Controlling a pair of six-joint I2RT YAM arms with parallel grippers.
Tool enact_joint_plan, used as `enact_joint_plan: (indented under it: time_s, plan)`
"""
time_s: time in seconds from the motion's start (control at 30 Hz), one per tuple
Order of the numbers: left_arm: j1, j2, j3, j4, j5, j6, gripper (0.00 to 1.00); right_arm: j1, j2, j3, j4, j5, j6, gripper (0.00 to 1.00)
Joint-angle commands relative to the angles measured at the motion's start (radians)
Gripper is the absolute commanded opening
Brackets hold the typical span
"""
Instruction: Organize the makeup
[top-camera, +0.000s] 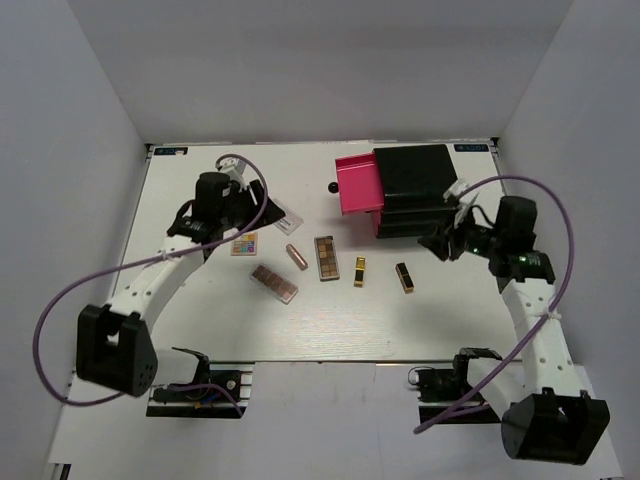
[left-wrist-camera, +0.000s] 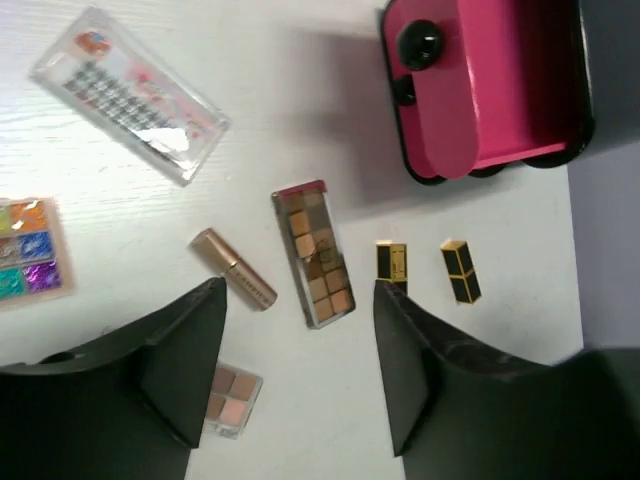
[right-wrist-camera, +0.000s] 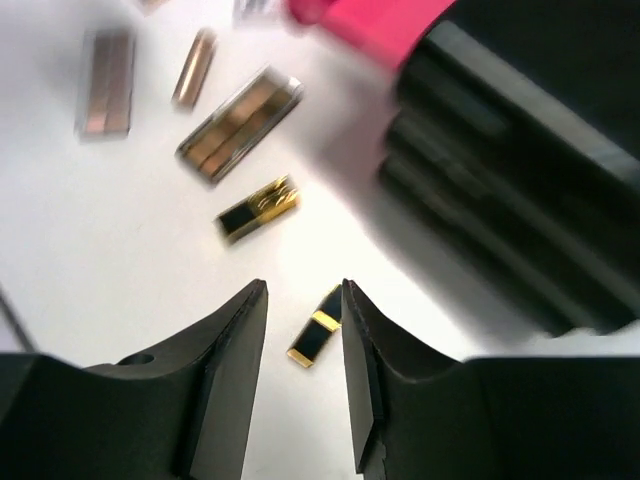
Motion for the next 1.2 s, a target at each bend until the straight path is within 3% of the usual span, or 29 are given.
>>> enact_joint_plan:
  time_s: [0.0,0.07,0.23,0.53,0.83,1.17]
  plan:
    - [0.002,-0.113,-0.077,-0.093,-0.156,0.130,0.72,0.124,0.016,-0.066,-0.068,0.068,-0.068,0.42]
    - [0.002,-0.160,-0.108,-0.096,-0.189,0.156,0.79,0.189,0.051,-0.114,-0.070,0.155,-0.068,0.44]
    - [0.002,-0.202,-0.121,-0.111,-0.190,0.177,0.82,0.378,0.101,-0.190,0.001,0.366,0.012,0.51]
    - [0.002,-0.214,-0.123,-0.119,-0.187,0.193,0.84,0.504,0.207,-0.244,0.116,0.717,0.123,0.66]
    - [0.002,-0.200,-0.123,-0.114,-0.152,0.193,0.85,0.507,0.240,-0.259,0.185,0.856,0.153,0.73]
    - [0.002,-0.199,-0.131,-0.100,-0.097,0.194,0.85,0.502,0.394,-0.206,0.184,0.854,0.182,0.66]
